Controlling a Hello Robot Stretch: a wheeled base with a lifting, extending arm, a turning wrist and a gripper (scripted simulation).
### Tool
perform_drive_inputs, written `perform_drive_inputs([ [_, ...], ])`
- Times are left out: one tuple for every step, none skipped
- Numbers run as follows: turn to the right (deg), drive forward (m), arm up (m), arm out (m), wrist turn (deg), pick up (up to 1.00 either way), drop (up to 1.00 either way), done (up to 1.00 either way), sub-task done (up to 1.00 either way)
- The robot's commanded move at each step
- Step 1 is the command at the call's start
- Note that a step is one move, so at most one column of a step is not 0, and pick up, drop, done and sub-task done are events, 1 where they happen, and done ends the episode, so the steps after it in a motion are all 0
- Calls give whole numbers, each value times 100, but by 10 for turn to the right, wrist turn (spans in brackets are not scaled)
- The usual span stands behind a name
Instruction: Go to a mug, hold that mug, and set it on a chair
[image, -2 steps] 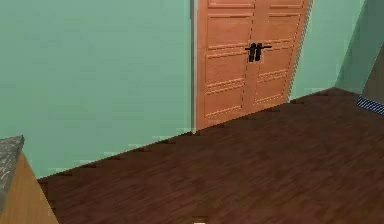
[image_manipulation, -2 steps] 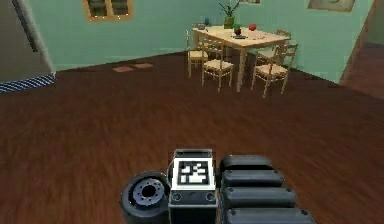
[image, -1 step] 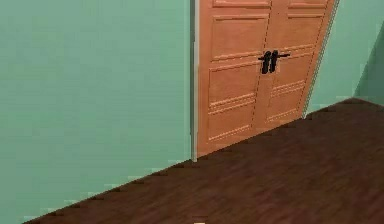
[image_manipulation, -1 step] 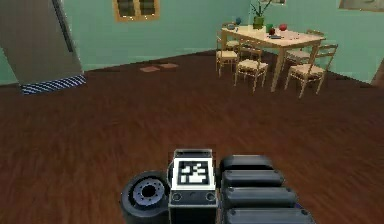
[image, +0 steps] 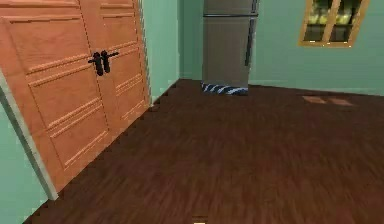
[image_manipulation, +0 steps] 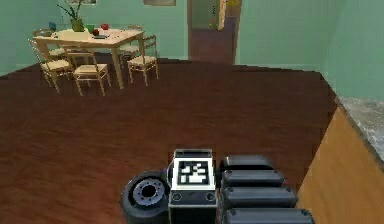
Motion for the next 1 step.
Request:
perform_drive_inputs([
  [300,0,0,0,0,0,0,0,0],
])
